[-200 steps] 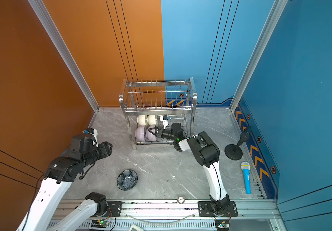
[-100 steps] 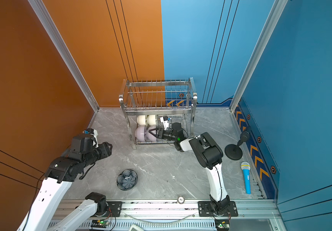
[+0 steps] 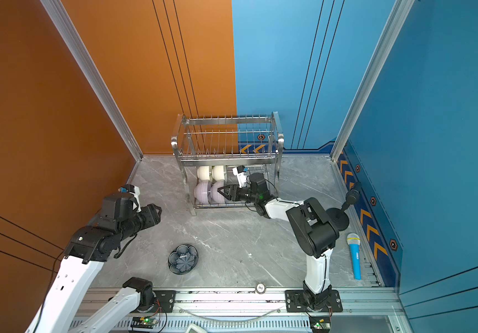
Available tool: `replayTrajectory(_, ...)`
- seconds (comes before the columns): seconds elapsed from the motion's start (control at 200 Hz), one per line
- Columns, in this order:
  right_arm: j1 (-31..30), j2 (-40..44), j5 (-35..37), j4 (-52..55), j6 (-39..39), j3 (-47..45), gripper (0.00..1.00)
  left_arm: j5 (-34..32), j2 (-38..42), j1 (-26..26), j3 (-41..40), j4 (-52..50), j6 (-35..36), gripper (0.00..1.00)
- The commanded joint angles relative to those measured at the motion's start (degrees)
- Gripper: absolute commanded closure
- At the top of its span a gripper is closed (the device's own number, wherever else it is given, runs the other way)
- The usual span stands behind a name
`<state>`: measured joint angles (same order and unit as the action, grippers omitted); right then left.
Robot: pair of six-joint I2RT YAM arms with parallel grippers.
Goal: Load bowls into a dish rack
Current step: Place the bowl in the dish rack, then pick up the bowl from the bottom-left of the table.
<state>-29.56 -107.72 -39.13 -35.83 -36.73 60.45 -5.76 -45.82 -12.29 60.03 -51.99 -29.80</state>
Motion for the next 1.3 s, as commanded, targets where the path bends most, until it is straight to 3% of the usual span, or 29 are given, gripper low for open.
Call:
replayTrajectory(0.0,0.2,4.1,1.8,6.0,6.1,-1.8,0.5,1.1,0.5,0.7,-0.6,0.5,0.6,0.4)
replayTrajectory(0.435,-4.7,18.2,10.3,23.2,21.2,-6.1,0.5,1.3,1.4,1.5,-2.7,0.6,0.5,0.4)
replayTrajectory(0.776,-15.2,27.2,19.4,37.9,35.1,-4.6,0.5,1.5,1.0,2.7,-3.6,1.0,-0.6,0.4)
replayTrajectory(1.296,-33.0,20.4,22.9,53.8,49.2,6.1,0.5,4.1,1.1,6.8,-6.0,1.8,-1.4,0.41)
